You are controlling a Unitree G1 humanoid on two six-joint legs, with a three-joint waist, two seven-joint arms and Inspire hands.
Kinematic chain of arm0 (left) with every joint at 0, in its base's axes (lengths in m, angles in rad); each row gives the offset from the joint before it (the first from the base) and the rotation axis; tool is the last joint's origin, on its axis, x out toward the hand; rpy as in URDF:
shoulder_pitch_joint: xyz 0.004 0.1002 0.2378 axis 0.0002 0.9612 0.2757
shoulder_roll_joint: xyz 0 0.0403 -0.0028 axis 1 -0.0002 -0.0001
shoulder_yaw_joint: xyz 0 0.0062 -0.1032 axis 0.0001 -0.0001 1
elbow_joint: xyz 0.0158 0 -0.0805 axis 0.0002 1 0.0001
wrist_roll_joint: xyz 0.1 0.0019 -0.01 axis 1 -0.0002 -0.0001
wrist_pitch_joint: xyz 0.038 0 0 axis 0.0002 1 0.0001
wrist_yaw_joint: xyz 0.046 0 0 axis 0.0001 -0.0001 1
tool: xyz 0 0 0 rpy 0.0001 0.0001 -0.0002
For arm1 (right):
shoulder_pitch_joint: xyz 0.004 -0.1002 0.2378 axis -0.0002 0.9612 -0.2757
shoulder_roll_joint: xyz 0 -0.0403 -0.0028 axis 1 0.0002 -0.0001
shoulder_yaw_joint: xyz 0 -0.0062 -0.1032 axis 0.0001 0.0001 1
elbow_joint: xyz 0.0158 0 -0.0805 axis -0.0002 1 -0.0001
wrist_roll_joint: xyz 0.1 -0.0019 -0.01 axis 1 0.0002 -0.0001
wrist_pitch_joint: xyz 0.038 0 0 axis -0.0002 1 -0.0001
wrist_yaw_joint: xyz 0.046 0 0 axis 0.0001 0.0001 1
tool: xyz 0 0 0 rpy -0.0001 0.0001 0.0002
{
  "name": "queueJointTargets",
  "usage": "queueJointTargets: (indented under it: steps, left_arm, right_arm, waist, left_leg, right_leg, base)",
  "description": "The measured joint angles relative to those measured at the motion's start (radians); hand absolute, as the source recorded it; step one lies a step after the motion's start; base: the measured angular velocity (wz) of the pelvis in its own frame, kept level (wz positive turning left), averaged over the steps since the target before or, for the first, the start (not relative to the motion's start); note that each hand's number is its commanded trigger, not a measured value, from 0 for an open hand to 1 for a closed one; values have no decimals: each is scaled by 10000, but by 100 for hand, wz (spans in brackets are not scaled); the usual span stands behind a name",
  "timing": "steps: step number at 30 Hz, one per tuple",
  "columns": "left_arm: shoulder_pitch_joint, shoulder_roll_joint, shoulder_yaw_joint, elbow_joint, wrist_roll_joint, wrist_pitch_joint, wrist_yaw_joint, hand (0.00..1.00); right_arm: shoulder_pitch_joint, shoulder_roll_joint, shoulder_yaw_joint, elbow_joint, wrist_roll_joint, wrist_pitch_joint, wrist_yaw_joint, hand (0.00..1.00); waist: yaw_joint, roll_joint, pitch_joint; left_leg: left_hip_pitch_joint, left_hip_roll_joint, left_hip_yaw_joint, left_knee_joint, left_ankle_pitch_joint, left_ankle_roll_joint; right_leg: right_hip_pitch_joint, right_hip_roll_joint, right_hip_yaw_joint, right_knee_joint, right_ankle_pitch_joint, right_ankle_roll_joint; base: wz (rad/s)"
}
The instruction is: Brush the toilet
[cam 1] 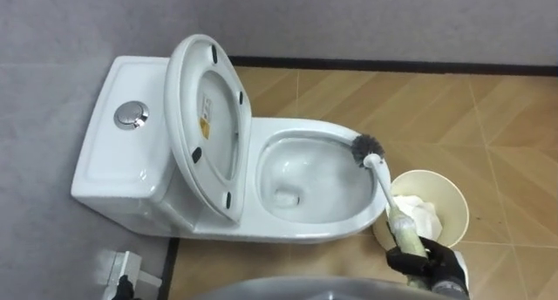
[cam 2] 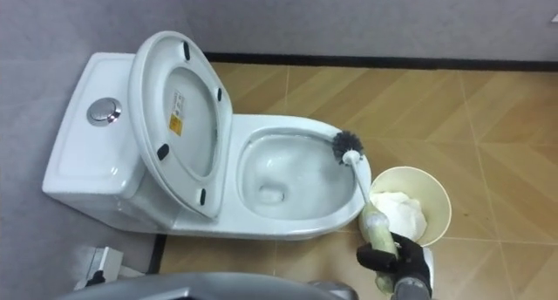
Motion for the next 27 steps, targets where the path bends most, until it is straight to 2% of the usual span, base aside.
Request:
queueJointTargets:
  steps: [3, 7, 12, 13, 14, 15, 20, 27]
  left_arm:
    - [4, -4, 20, 16, 5, -110, 0, 0]
    - [47, -4, 12, 21, 17, -183, 0, 0]
    - [203, -2, 14, 21, 16, -183, 1, 0]
    - [245, -2, 16, 21, 16, -177, 1, 0]
    - [272, -2, 17, 21, 16, -171, 1, 0]
    - [283, -2, 17, 21, 16, -157, 1, 0]
    - [426, -3, 24, 22, 16, -104, -5, 0]
    - [425, -4, 24, 61, 37, -96, -31, 0]
  right_arm:
    - [-97, 8, 0, 304, 233, -73, 32, 100]
    - [-357, 80, -117, 893, 972, -128, 382, 100]
    - [-424, 154, -309, 1072, 2060, -105, 694, 100]
    - [-429, 177, -383, 1075, 2345, -104, 695, 90]
    - [-442, 191, -465, 1089, 2526, -104, 691, 51]
    - [-505, 214, -690, 1182, 2846, -92, 672, 0]
    - [-652, 214, -1654, 1879, 4382, 28, 298, 0]
    - [-764, 216, -1886, 2125, 5728, 63, 84, 0]
  waist:
    - [4, 111, -3]
    - [-146, 127, 6]
    - [-149, 192, 23]
    - [-154, 200, 12]
    - [-155, 209, 6]
    - [-155, 217, -7]
    - [-169, 221, -12]
    - [-201, 248, -15]
  left_leg:
    - [49, 75, -8, -1, -146, 13]
    - [26, 72, -29, -3, -169, 44]
    - [7, 62, -31, -4, -222, 80]
    - [-10, 53, -30, -4, -224, 83]
    - [-10, 50, -30, -4, -226, 87]
    - [-5, 43, -30, -3, -231, 93]
    - [13, 39, -29, -1, -232, 95]
    - [26, 47, 15, 6, -231, 95]
  right_leg:
    - [5, 105, 121, 2, 31, -1]
    - [1, 104, 127, -9, 55, 26]
    - [2, 108, 130, -22, 75, 59]
    - [4, 108, 130, -26, 78, 64]
    - [4, 110, 130, -28, 79, 67]
    - [4, 110, 131, -32, 81, 70]
    - [-14, 110, 137, -44, 81, 71]
    - [-41, 130, 185, -11, 79, 69]
  base:
    - [-8]
    - [-1]
    - [0]
    - [0]
    - [0]
    - [0]
    - [0]
    - [-1]
